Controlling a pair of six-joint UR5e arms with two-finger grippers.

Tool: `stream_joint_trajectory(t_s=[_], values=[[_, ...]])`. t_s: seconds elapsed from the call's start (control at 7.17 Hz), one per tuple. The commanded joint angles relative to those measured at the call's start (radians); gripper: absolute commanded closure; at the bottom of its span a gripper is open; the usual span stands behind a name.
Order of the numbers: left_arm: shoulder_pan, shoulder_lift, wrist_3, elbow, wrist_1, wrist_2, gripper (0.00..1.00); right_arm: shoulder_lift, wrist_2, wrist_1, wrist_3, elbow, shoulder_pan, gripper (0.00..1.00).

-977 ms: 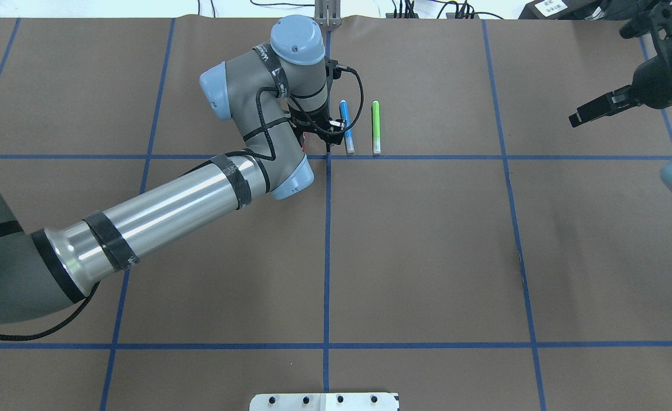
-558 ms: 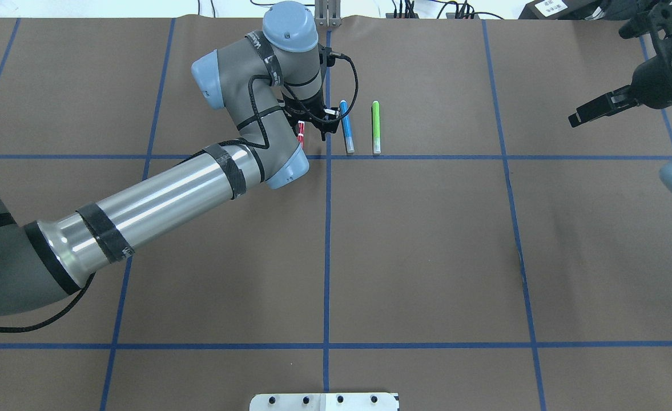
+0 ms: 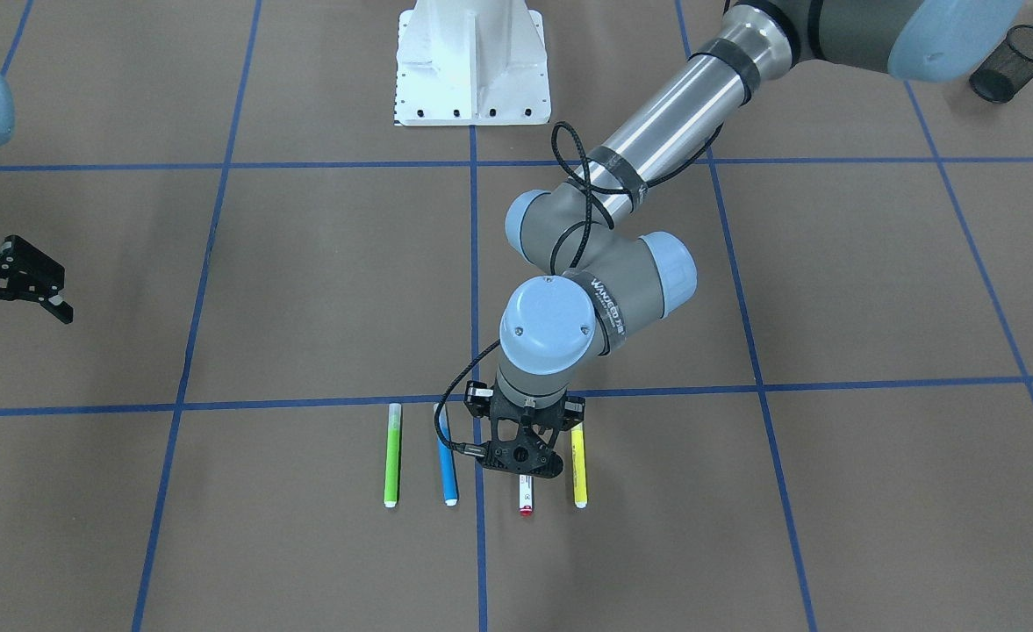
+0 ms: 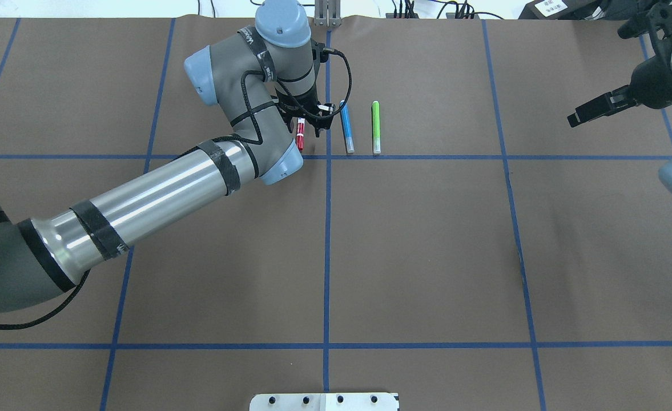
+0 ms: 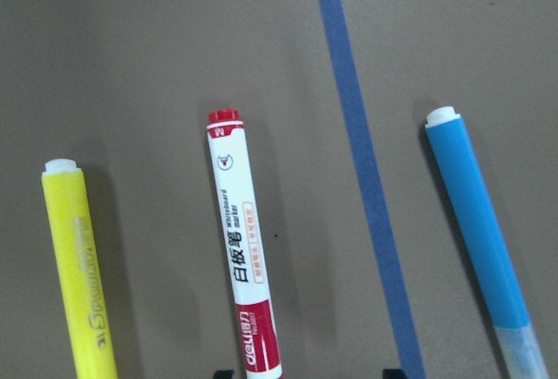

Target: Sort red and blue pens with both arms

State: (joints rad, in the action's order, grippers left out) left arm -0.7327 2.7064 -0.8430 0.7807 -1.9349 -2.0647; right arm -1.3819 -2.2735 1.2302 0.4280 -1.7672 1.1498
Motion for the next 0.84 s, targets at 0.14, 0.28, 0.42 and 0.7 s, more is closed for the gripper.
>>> stream_joint_trajectory(t_s=[0.14, 0.28, 0.42, 0.7], values=[[0.015, -0.013, -0.004, 0.005, -0.003, 0.000, 0.36, 0.001, 0.008, 0.000, 0.000, 0.000, -0.007, 0.00], [0.018, -0.013, -0.005, 0.008, -0.003, 0.000, 0.38, 0.001, 0.009, 0.000, 0.000, 0.000, -0.007, 0.00], [0.021, -0.016, -0.005, 0.009, -0.003, 0.000, 0.43, 0.001, 0.009, 0.002, 0.000, 0.000, -0.008, 0.00], [0.024, -0.023, -0.005, 0.012, -0.006, 0.002, 0.54, 0.001, 0.009, 0.002, 0.000, 0.005, -0.010, 0.00]])
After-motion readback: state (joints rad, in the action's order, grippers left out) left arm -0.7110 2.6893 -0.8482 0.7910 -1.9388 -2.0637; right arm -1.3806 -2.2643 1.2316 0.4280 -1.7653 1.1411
